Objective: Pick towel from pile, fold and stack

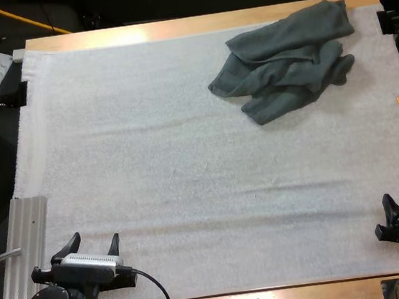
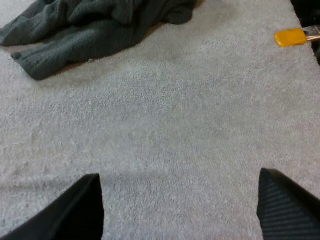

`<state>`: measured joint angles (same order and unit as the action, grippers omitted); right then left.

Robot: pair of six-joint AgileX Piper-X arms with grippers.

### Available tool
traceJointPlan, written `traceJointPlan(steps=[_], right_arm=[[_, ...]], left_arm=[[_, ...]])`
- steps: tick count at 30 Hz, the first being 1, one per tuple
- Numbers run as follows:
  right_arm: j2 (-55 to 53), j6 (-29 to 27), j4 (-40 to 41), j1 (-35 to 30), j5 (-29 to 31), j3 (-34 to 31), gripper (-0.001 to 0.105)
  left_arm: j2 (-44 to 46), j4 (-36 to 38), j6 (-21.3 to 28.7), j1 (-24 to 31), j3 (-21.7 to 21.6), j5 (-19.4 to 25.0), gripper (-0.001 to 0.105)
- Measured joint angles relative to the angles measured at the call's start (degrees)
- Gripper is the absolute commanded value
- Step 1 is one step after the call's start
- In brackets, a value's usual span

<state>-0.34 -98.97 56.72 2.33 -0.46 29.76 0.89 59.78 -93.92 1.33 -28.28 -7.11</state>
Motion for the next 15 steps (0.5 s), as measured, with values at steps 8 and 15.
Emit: traceJointPlan(steps=[8, 15], right_arm=[[0.00, 0.00, 0.00, 0.00, 0.00, 0.00, 0.063], [0.43, 0.59, 0.16, 0.00, -1.66, 3.07, 0.063]], left_arm=[[0.00, 0.00, 0.00, 0.00, 0.00, 0.00, 0.062], [0.00, -0.41, -0.88, 0.00, -2.22, -2.69, 0.063]])
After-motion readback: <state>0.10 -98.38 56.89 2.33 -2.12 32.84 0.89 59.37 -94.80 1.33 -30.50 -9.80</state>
